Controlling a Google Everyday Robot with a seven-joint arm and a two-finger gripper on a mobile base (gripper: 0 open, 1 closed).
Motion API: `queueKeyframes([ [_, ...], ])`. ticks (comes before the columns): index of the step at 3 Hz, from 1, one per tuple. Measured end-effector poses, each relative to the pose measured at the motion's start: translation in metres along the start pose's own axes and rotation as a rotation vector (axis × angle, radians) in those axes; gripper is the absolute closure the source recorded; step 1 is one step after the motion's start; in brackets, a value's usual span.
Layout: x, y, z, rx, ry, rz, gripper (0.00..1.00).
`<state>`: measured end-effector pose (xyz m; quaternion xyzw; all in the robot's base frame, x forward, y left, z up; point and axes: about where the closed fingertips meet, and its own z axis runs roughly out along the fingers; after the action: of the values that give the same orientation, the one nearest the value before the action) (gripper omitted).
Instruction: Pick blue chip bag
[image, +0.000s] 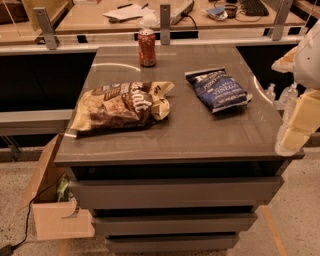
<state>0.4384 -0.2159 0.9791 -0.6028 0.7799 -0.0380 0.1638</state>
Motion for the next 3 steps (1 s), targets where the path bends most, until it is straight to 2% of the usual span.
queueKeyframes([
  [1, 0.0, -0.001, 0.0, 0.001, -0.004, 0.004, 0.0],
  [2, 0.008, -0.019, 0.011, 0.028, -0.09, 0.099, 0.0],
  [3, 0.024, -0.048, 0.031, 0.059, -0.213, 0.247, 0.0],
])
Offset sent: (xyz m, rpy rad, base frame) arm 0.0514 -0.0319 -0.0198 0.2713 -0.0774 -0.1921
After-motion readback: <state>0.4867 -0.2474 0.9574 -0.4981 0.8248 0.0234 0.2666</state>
